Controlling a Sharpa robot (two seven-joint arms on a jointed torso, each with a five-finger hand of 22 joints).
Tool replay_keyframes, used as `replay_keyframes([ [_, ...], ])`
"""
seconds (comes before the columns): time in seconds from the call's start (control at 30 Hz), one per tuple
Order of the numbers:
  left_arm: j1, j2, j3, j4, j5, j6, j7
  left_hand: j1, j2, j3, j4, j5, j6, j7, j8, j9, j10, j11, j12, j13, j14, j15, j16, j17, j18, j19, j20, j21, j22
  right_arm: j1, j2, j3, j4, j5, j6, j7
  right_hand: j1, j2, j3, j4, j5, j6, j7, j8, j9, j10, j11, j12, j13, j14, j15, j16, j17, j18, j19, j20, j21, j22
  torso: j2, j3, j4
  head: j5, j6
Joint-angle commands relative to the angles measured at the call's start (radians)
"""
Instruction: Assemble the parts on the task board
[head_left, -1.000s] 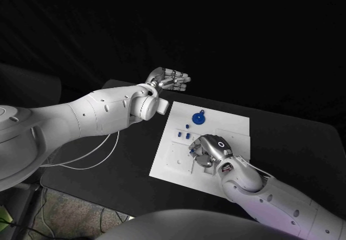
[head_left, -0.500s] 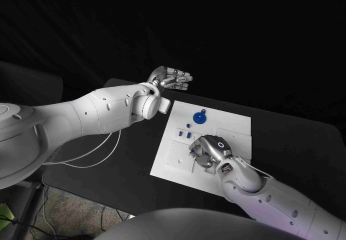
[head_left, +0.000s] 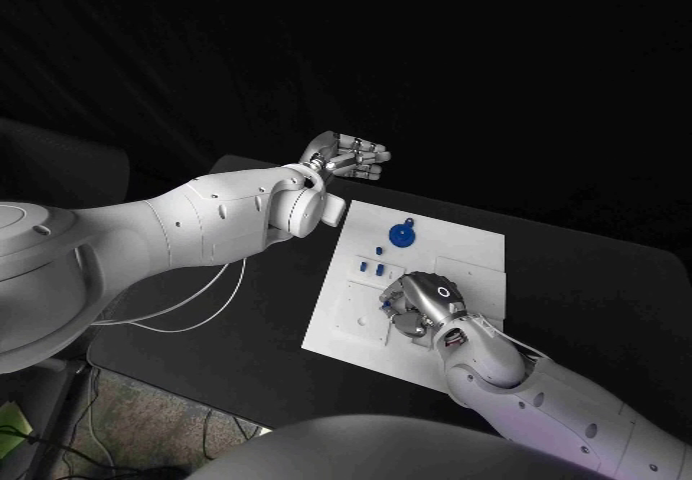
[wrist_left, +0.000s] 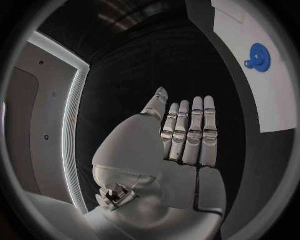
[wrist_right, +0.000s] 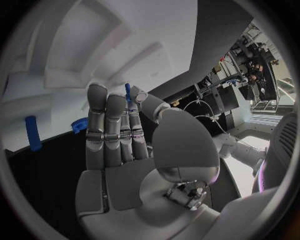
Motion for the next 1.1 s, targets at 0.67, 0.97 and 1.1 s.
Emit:
replay_keyframes([
  [0.67,0.002,0.008,0.001,-0.001,0.004,0.014,0.009,0.008,0.000,0.000,0.004,-0.002,0.002,0.001,-0.003,0.000,0.002,-0.001,-0.005,-0.001,-0.003,-0.002,-0.004,0.000,0.011,0.004,0.002,0.004,-0.001,-0.001,0.012,-0.009,-0.014,-0.028,0.016,-0.016,0.004,0.000,0.006,-0.002,0.002,0.006,0.001,0.005,0.001,0.020,-0.012,0.004,0.002,0.002,-0.002,0.001,0.001,0.012,0.040,-0.005,0.006,0.003,0.000,-0.0012,0.0007,0.005,-0.005],
  [0.97,0.002,0.008,0.001,-0.002,0.004,0.016,0.008,0.008,0.000,0.000,0.004,-0.002,0.002,0.001,-0.003,0.000,0.002,-0.001,-0.005,-0.001,-0.003,-0.002,-0.004,0.000,0.011,0.004,0.002,0.004,-0.001,-0.001,0.014,-0.011,-0.018,-0.039,0.020,-0.029,0.004,0.000,0.006,-0.002,0.002,0.006,0.001,0.005,0.001,0.020,-0.012,0.004,0.002,0.002,-0.002,0.001,0.001,0.012,0.040,-0.005,0.006,0.003,-0.001,-0.0010,0.0005,0.007,-0.007],
  [1.1,0.002,0.009,0.001,-0.002,0.004,0.018,0.007,0.008,0.000,-0.001,0.006,-0.003,0.002,0.001,-0.002,0.000,0.002,-0.001,-0.005,-0.001,-0.005,-0.001,-0.004,0.000,0.011,0.004,0.002,0.005,-0.002,-0.001,0.015,-0.012,-0.019,-0.045,0.029,-0.035,0.003,0.000,0.007,-0.003,0.002,0.006,0.001,0.005,0.001,0.021,-0.012,0.004,0.001,0.002,-0.002,0.001,0.001,0.012,0.040,-0.005,0.011,0.006,0.000,-0.0010,-0.0002,0.008,-0.007],
])
